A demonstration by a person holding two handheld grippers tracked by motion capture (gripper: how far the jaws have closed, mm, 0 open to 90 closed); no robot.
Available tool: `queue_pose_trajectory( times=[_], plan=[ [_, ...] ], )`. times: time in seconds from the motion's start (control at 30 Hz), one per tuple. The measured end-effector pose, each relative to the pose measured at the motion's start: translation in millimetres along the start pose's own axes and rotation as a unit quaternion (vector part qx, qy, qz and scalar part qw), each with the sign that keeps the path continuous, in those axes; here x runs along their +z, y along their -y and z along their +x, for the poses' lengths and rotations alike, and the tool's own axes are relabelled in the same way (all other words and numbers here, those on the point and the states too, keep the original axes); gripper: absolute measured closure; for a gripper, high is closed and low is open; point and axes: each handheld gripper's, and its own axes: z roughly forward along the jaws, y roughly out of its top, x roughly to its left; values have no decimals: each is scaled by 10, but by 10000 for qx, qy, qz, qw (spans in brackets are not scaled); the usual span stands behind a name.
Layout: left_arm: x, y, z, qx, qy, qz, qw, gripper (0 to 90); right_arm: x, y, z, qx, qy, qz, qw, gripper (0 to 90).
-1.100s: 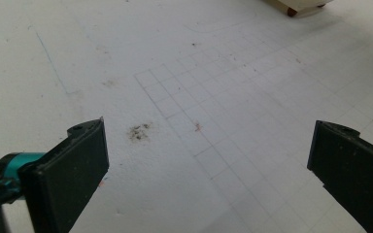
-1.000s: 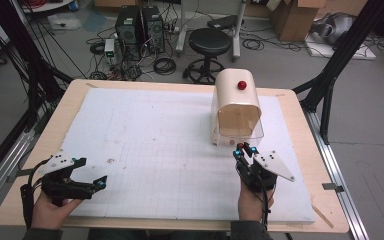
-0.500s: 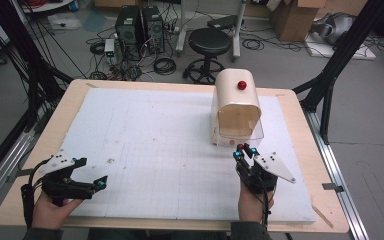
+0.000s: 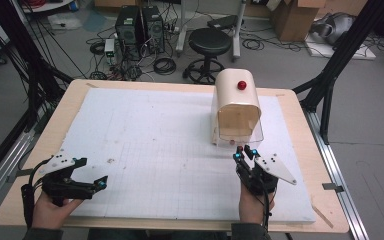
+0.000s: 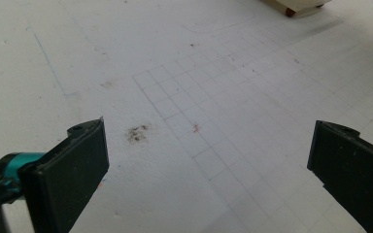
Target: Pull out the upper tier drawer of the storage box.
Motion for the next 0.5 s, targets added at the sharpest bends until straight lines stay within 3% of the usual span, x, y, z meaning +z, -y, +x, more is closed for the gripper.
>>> queue_pose_trajectory(
  times=[0.27, 0.5],
  plan=[
    [-9, 1, 3, -11, -14, -2, 10000, 17, -27, 2, -5, -40, -98, -16, 9999, 650],
    [-5, 3, 8, -19, 6, -5, 10000, 17, -52, 0, -43, -49, -396, 81, 9992, 472]
  ],
)
